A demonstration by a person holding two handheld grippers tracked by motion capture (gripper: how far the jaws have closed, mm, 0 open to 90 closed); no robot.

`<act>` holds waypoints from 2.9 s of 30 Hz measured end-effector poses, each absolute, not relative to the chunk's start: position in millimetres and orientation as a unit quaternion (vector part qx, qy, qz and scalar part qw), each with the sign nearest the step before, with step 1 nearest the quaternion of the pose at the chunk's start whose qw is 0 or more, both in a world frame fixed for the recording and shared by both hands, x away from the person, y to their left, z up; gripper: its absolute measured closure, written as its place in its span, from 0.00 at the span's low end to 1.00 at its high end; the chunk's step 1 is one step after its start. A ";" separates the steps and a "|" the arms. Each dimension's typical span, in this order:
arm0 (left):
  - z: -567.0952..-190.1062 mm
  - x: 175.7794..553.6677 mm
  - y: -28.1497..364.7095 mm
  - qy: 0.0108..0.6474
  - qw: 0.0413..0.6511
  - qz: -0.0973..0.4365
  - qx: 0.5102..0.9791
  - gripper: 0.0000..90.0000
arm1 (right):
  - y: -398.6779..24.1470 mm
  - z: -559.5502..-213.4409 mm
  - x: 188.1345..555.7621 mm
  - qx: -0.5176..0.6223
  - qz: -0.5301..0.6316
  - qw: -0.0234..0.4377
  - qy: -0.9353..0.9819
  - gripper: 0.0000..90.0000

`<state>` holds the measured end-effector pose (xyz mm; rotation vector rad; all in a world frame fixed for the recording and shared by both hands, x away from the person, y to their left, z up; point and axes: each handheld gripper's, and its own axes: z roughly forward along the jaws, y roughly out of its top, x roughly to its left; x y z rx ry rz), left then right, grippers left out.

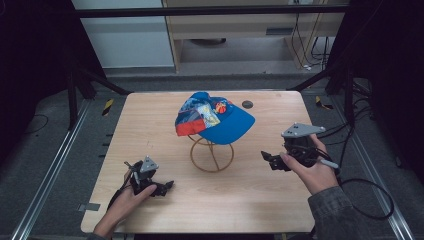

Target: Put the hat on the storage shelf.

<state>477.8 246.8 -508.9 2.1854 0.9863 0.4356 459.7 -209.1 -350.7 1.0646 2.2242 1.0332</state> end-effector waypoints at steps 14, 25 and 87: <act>-508.9 477.2 246.4 0.380 0.346 0.168 0.842 0.00 | -221.5 -397.7 478.5 0.416 0.377 0.242 0.792 0.13; -509.0 477.0 246.4 0.379 0.347 0.167 0.842 0.00 | -229.1 -420.9 488.7 0.430 0.388 0.248 0.776 0.15; -509.0 477.2 246.6 0.377 0.346 0.167 0.843 0.00 | -190.6 -511.6 485.7 0.493 0.338 0.221 0.771 0.09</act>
